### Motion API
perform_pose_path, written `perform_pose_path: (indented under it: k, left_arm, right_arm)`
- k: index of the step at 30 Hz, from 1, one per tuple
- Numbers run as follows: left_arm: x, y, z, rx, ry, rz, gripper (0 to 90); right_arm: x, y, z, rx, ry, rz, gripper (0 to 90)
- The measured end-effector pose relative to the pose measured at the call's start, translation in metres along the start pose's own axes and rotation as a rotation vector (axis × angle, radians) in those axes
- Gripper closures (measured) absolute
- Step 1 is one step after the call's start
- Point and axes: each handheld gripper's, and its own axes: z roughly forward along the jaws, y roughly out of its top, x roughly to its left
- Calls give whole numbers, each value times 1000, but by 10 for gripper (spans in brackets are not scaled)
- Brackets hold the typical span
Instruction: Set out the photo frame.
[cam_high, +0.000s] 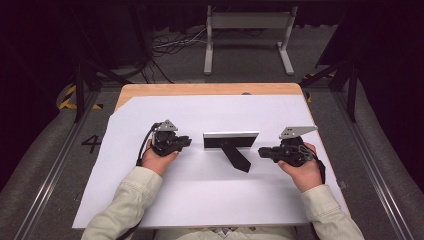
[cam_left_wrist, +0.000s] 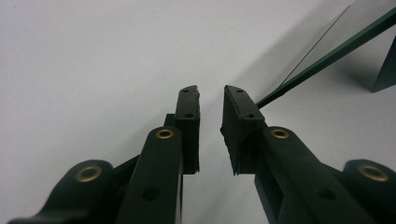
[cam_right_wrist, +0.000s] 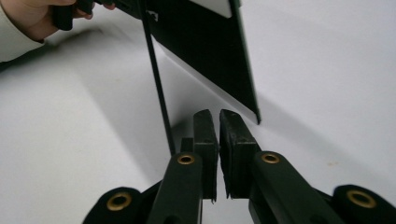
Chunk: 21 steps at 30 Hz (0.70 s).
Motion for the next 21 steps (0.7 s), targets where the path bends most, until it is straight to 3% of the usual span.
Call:
perform_pose_path:
  k: [5,11,21]
  left_arm:
    - [-3,3,4,-4,0,13,770]
    - [-7,5,9,-7,21,38,756]
    - [-11,9,23,4,4,37,813]
  right_arm:
    - [-4,-1,-8,-27,-44,-5,871]
    - [-8,-2,-13,-62,-103,-27,816]
    - [-11,-2,-20,-85,-123,-31,840]
